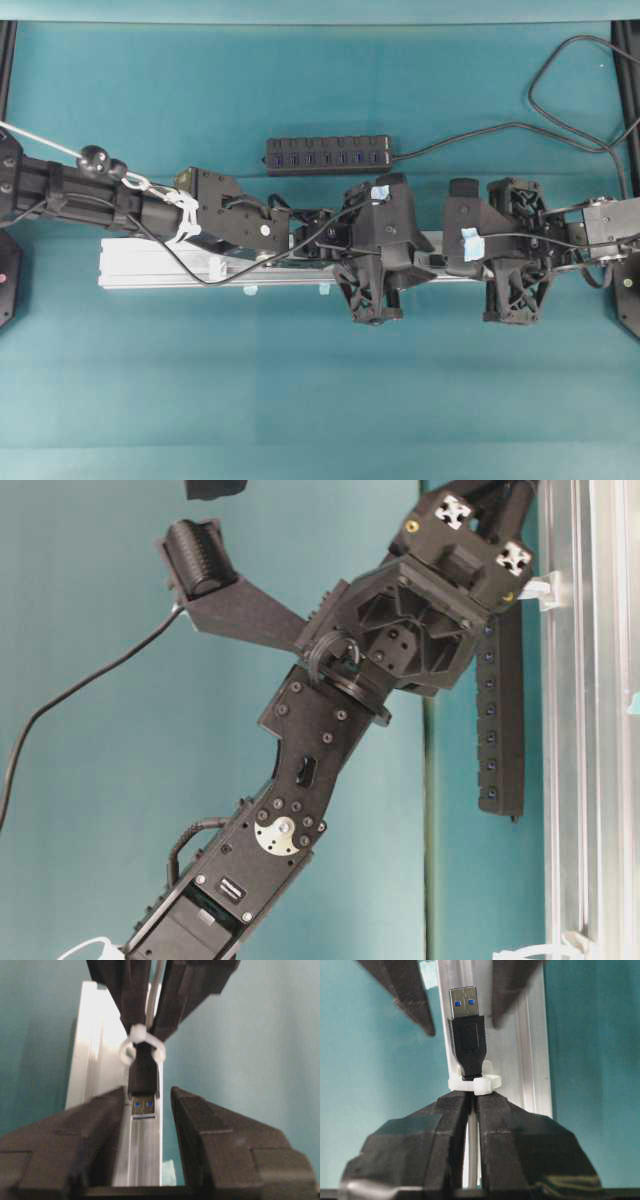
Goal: Pass the USB cable through three rings with both arms.
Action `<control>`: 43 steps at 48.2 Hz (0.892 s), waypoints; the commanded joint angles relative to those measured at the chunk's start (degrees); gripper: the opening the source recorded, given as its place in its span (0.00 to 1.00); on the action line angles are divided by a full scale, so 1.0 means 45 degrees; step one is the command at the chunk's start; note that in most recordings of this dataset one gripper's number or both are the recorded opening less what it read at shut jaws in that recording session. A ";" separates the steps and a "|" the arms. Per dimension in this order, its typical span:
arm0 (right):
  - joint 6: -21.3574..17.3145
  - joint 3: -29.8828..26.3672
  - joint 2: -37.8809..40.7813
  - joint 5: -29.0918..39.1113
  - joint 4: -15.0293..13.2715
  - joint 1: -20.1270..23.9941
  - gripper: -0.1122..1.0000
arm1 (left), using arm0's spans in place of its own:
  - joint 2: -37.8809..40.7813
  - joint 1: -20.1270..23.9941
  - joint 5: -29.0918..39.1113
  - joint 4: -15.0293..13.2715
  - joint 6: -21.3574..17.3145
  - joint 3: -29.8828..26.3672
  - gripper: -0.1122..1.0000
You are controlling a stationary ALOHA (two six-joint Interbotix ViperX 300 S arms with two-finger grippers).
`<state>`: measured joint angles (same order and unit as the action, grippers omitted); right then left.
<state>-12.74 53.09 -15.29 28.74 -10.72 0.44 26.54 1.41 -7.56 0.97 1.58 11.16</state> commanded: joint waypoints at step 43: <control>-0.0137 -0.0117 0.0000 -0.0215 0.0020 0.0039 0.04 | -0.0020 -0.0059 0.0000 0.0039 0.0000 -0.0449 0.27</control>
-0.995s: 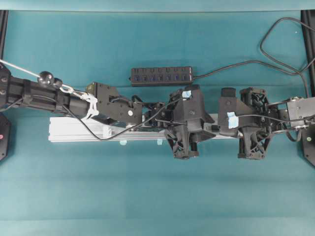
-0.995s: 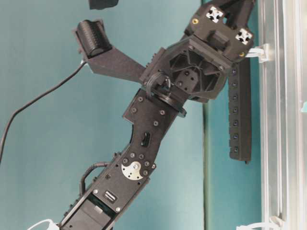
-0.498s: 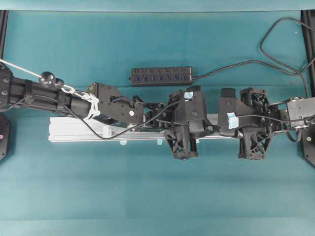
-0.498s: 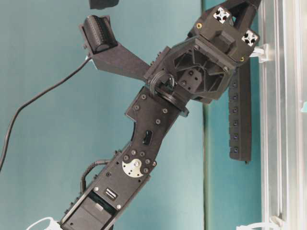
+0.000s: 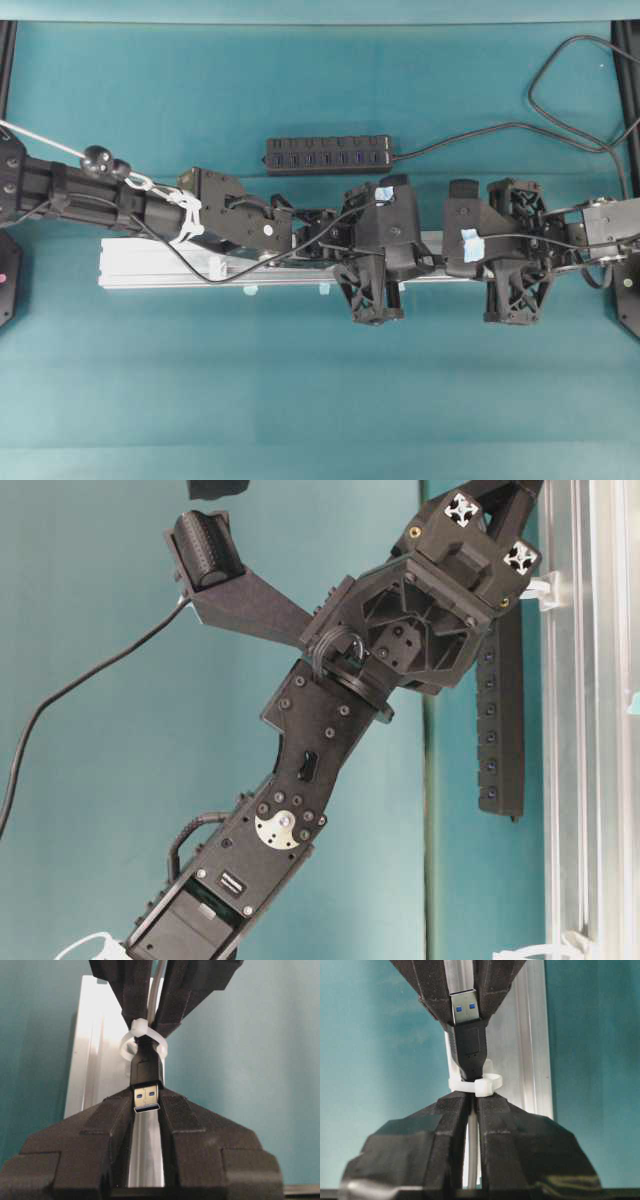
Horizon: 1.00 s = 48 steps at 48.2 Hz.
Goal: Pass the USB cable through three rings with both arms.
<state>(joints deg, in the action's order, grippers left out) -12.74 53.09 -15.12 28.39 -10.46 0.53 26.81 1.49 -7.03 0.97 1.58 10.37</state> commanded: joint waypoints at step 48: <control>-0.0156 -0.0098 0.0000 -0.0273 -0.0039 0.0020 0.04 | 0.0020 -0.0176 -0.0312 0.0039 0.0156 -0.0508 0.60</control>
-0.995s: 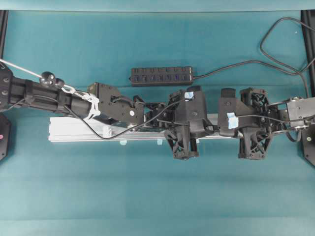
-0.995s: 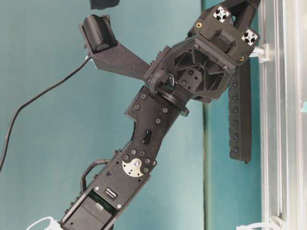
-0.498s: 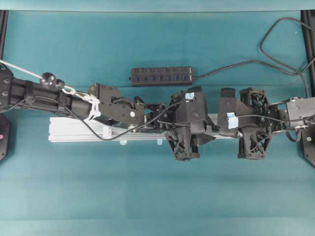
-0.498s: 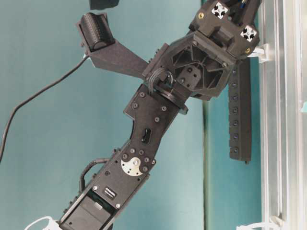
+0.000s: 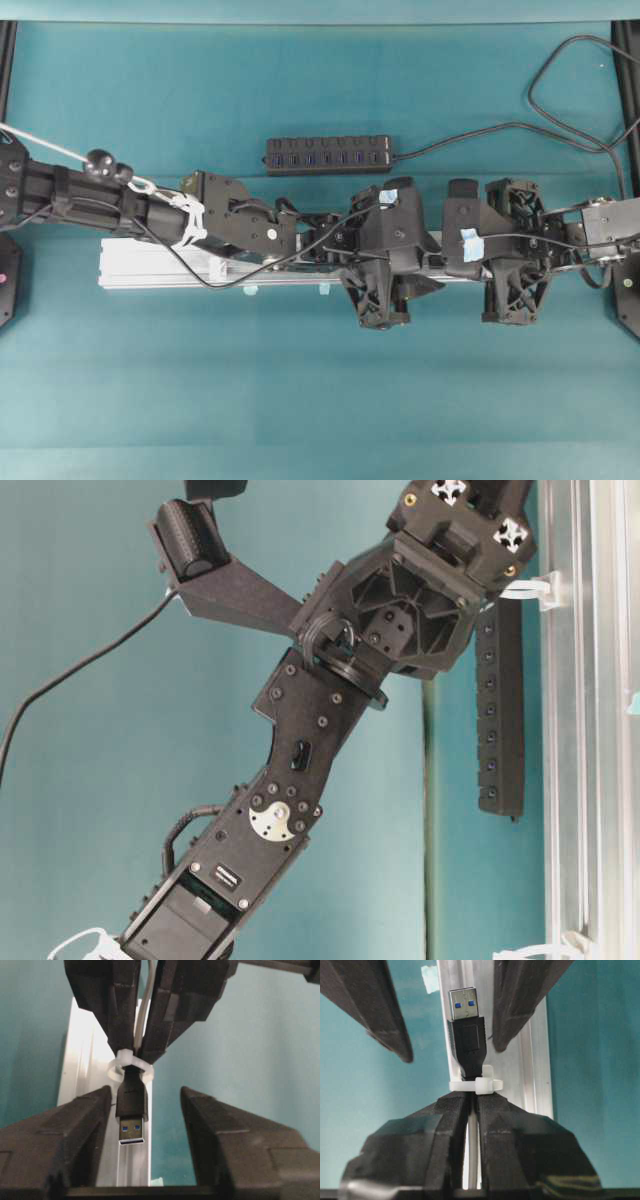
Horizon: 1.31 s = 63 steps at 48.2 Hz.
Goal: Pass the USB cable through three rings with both arms.
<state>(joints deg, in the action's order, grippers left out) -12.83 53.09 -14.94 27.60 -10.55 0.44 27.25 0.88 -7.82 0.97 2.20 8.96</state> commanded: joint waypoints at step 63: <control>-0.1602 0.0020 -0.0879 0.0586 -0.0117 -0.0215 0.70 | -0.0859 0.0234 0.1074 0.0039 -0.1016 0.0176 0.32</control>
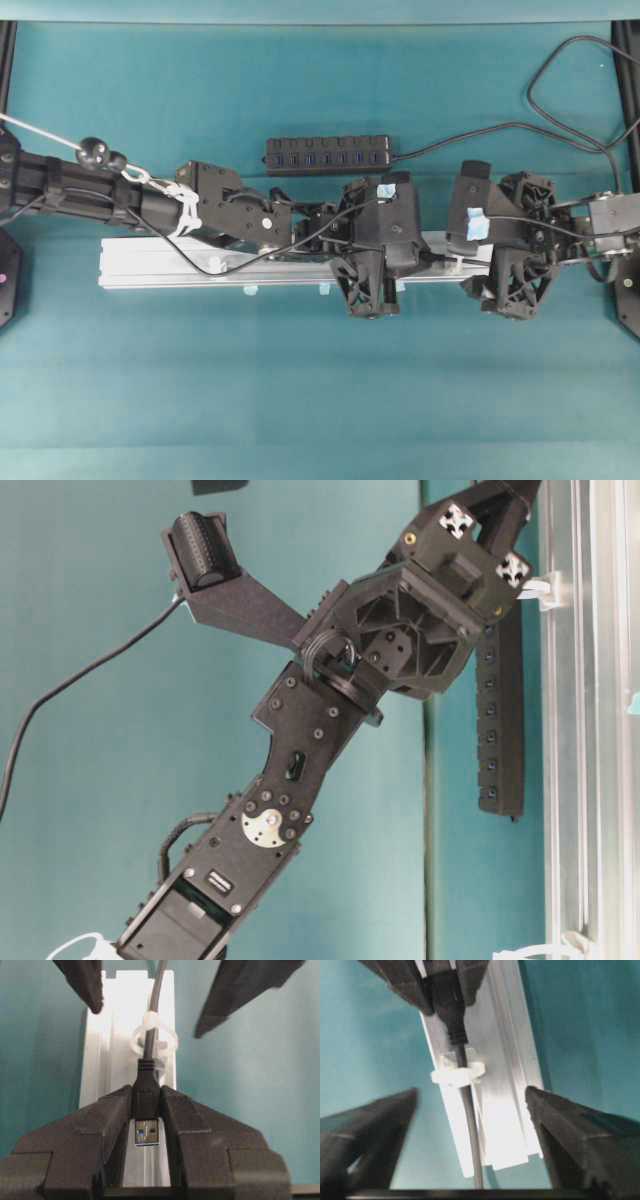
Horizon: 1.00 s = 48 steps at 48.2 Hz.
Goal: Pass the USB cable through three rings with both arms.
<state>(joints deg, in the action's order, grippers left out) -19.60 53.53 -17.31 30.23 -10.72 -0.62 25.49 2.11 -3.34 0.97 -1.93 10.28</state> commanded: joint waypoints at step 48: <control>-0.0039 -0.0410 0.0215 -0.2852 -0.0137 -0.0137 0.22 | -0.1387 0.0000 0.0488 0.0039 -0.1230 0.0215 0.32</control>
<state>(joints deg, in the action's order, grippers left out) -19.60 52.65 -16.70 18.90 -11.16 -1.14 20.65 2.11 -0.70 0.97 -7.38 11.87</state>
